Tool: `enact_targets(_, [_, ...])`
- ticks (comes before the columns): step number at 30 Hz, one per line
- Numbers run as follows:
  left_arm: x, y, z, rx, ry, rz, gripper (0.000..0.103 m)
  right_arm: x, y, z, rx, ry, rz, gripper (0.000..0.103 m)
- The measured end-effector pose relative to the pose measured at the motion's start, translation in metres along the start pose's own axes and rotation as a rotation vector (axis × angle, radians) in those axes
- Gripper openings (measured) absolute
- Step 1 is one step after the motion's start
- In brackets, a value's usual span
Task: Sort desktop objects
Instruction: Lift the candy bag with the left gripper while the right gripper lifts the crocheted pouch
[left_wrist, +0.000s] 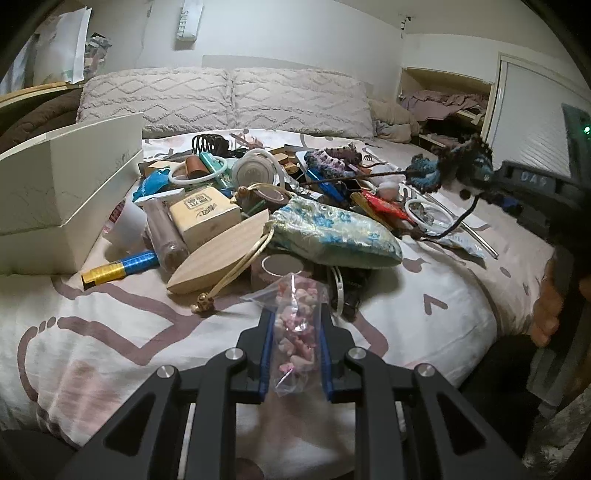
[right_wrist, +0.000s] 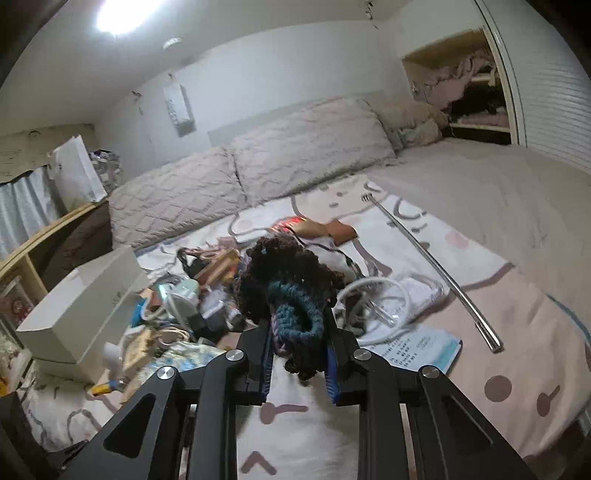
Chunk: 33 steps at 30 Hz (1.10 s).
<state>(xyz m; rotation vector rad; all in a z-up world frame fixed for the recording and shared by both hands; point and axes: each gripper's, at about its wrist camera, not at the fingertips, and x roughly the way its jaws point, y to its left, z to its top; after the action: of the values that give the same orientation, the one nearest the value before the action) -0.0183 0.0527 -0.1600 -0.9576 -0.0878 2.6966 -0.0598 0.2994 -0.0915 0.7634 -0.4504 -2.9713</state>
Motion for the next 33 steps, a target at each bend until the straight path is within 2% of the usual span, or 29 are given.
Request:
enact_targets(3, [-0.002, 0.0, -0.001, -0.001, -0.003, 0.003, 0.021, -0.008, 0.003, 0.005, -0.006, -0.021, 0.012, 0.022])
enact_targets(9, [-0.006, 0.002, -0.001, -0.017, -0.01, -0.009, 0.021, -0.027, -0.004, 0.016, -0.001, -0.072, -0.027, 0.021])
enact_targets(16, [-0.012, 0.001, 0.0, -0.016, -0.027, -0.017, 0.021, -0.058, -0.024, 0.029, 0.027, -0.155, -0.121, 0.021])
enact_targets(19, [-0.015, 0.0, 0.0, -0.017, -0.032, -0.022, 0.021, -0.08, -0.033, 0.037, 0.023, -0.22, -0.195, 0.021])
enact_targets(21, [-0.016, 0.0, 0.0, -0.019, -0.036, -0.024, 0.021, -0.09, -0.04, 0.041, 0.036, -0.239, -0.205, 0.021])
enact_targets(27, [-0.022, 0.0, 0.003, -0.023, -0.053, -0.025, 0.021, -0.103, -0.039, 0.043, 0.023, -0.259, -0.201, 0.021])
enact_targets(33, [-0.024, 0.004, 0.004, -0.043, -0.05, -0.031, 0.021, -0.094, -0.023, 0.038, 0.014, -0.206, -0.095, 0.021])
